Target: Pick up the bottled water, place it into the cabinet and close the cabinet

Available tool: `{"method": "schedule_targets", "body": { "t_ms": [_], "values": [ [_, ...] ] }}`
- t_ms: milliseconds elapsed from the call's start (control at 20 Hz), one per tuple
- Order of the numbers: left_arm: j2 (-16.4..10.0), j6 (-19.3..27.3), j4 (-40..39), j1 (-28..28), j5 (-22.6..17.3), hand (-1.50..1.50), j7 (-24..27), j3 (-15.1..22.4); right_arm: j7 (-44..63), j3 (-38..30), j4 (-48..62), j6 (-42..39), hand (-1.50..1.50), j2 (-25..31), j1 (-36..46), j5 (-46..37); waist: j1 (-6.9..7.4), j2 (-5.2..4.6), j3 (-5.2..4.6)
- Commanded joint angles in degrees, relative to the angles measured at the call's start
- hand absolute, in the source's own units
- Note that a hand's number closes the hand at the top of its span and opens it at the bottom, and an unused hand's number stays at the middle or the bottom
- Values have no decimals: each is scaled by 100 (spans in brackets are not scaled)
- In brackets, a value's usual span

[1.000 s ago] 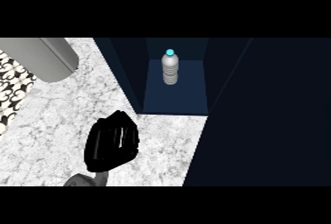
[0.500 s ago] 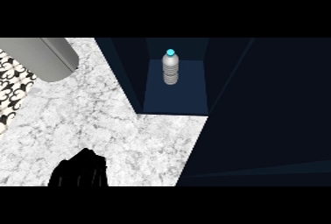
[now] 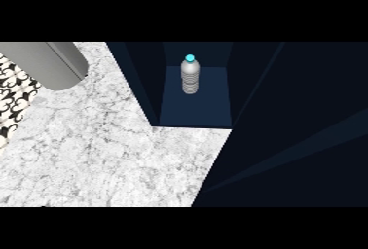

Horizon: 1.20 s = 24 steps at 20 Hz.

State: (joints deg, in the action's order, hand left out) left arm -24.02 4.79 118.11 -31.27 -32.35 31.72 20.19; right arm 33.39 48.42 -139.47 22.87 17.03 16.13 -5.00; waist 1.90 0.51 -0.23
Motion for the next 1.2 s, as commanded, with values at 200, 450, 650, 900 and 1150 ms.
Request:
{"method": "schedule_targets", "body": {
  "t_ms": [200, 450, 650, 900, 1150],
  "values": [
    [-504, -734, 539, -1129, -496, 150, 369, -700, 964, -969, 1318, 34, 150, -1661, 1779, 95, -10, -40, 14],
    [-508, -970, 461, -1223, -711, 150, 407, -999, 383, -1416, 2635, 325, 150, -1690, 2669, 518, -16, -60, 17],
    [-723, -1417, 640, -1759, -967, 150, 524, -1370, -188, -2176, 3485, -256, 150, -1697, 2862, 985, 33, -71, 21],
    [-594, -1727, 57, -1610, -1055, 150, 598, -1600, -774, -2645, 4435, -677, 150, -1701, 3084, 1261, -52, -70, 20],
    [-397, -1769, 270, -1985, -687, 150, 763, -1578, -1076, -3255, 5588, -1185, 150, -1698, 3555, 1575, -29, -63, 23]
  ]
}}
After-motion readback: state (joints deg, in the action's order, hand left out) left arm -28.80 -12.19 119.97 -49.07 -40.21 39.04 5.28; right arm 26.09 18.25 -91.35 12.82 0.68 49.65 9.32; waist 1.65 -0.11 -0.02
